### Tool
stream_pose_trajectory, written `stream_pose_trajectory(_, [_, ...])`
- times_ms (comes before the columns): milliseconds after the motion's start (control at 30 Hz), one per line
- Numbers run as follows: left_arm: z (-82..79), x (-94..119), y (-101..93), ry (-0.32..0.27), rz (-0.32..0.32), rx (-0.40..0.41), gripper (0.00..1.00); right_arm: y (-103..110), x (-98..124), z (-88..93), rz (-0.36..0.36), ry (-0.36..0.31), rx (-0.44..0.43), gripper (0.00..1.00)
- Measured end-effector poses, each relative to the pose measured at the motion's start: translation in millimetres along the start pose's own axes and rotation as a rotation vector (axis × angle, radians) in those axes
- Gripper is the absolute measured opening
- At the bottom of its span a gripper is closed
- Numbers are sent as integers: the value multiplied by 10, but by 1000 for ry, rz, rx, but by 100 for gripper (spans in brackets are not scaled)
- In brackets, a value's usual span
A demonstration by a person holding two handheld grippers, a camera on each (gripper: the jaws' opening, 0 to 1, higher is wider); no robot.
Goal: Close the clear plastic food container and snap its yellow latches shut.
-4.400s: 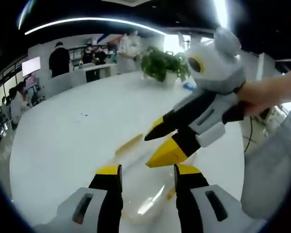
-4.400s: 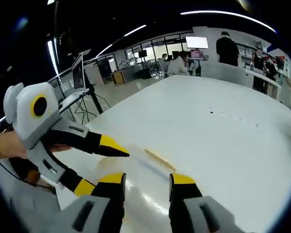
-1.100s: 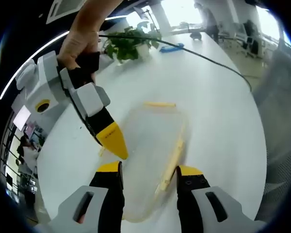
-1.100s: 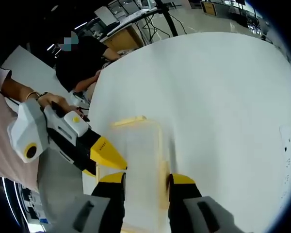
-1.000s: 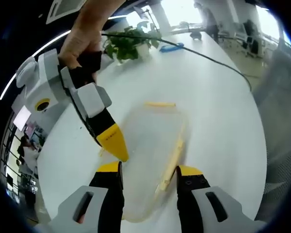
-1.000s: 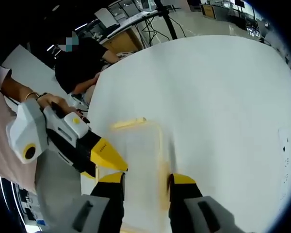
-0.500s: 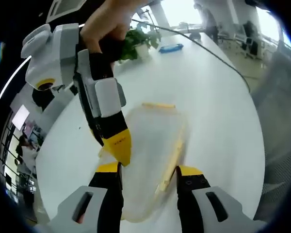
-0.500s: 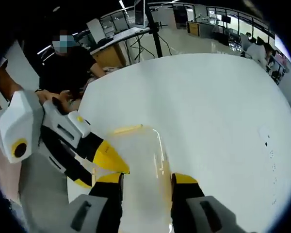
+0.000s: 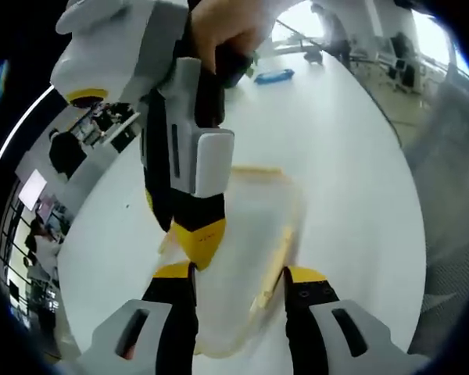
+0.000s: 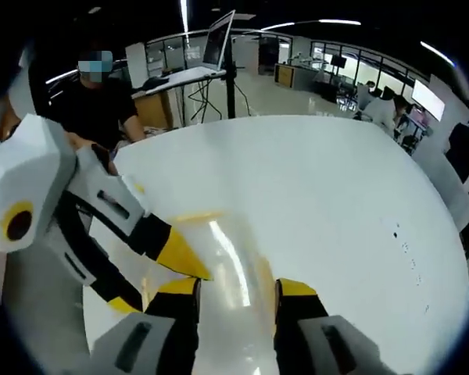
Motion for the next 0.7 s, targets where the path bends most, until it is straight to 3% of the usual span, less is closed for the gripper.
stream_pose_trajectory(200, [-3,6,6,-4,7,-1,41,57,2,41,-7,-37,2,27])
stream_pose_trajectory(367, [-1,3,14,-18,11,14,42,56,6,60,23,-55,-34,28])
stream_pose_trajectory(467, [19,10,-6,-83,-7,87,43,58,8,76,34,-72,-76,29])
stream_pose_trajectory(700, [31,26,26,-105,1,125,45,111,-4,118,69,-140,-144,31])
Point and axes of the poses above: the point that each gripper's makers call its tool centre point, and the gripper's own axes: x roughly backward along the fingers, y roughly to its left, z roughly out of its underside, the point moved 10 cm from there along x, roughly backward along the fingers, and after that the axes turned 12 degrees about -x, right-handed, at the moved point
